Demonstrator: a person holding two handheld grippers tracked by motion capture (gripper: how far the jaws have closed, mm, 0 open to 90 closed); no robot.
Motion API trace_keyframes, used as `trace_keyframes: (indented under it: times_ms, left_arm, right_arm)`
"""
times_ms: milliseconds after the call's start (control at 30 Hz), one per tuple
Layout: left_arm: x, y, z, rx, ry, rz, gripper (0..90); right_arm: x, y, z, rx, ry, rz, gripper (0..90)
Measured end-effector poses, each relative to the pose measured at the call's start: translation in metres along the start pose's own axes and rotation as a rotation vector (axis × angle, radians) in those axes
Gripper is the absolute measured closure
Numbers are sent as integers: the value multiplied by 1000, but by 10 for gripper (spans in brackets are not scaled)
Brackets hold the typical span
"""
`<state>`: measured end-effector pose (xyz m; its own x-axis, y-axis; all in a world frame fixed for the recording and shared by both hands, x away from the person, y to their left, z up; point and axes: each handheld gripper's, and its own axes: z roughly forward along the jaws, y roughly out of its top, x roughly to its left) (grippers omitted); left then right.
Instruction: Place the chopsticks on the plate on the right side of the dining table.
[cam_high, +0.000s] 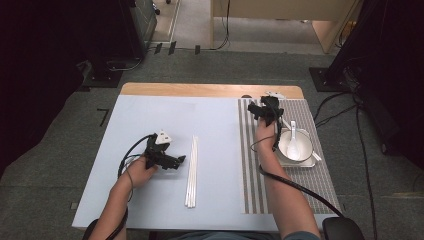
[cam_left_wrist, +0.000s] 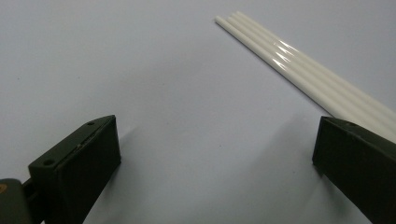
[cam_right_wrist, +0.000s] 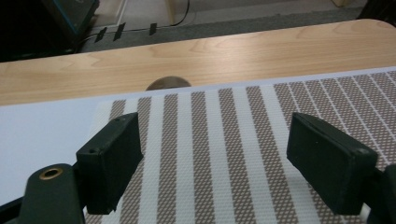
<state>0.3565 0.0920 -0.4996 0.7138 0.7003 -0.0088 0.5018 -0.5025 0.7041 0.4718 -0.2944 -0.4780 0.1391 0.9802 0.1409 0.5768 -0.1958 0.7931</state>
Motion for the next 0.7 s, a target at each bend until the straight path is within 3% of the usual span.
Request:
trace_keyframes:
  times_ms: [133,233,433,700]
  left_arm:
    - [0,0,0,-1,-1,-1,5]
    - [0,0,0,-1,-1,-1,5]
    - [0,0,0,-1,-1,0,5]
    - [0,0,0,0,0,0,5]
  right_arm:
    - [-5,0,7,11,-27,27,175]
    - [-6,-1,9,9,-41,18,175]
    - [-6,-3,9,10,-33,49,175]
    - [-7,1,5,-19,-31,49,175]
